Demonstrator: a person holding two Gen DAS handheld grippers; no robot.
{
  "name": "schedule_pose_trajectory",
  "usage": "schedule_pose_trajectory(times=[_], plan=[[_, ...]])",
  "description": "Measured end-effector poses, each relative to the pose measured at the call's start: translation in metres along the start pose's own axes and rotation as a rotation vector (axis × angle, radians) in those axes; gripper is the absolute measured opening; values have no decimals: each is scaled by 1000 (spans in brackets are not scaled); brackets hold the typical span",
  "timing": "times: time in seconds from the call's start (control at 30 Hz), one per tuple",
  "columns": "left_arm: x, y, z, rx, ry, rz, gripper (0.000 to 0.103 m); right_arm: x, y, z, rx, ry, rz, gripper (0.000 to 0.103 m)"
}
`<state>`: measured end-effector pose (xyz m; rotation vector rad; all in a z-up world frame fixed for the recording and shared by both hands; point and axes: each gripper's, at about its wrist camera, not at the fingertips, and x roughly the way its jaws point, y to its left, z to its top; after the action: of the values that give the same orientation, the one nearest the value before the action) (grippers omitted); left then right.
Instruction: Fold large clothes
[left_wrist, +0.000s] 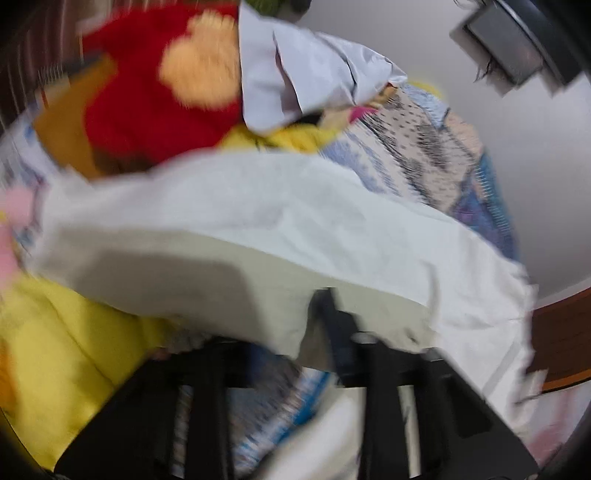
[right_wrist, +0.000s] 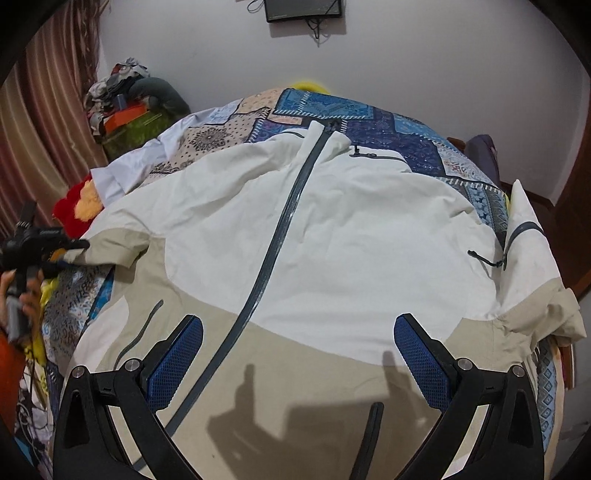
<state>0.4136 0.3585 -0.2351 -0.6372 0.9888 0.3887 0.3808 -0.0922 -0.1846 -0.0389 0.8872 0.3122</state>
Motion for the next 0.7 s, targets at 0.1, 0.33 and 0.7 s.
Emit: schedule_pose_trajectory(times=[0.1,0.33,0.7], plan=[[-28,-35,3,168,-114,109,9,-9,-6,-7,-19,1,-17,103],[-107,-148,-34,531,-394,40,6,-40,-15,-21,-87,-41,-99,103],[16,-229,-164,784,39,-54,7,-95,-18,-47,-104,-97,-91,103]])
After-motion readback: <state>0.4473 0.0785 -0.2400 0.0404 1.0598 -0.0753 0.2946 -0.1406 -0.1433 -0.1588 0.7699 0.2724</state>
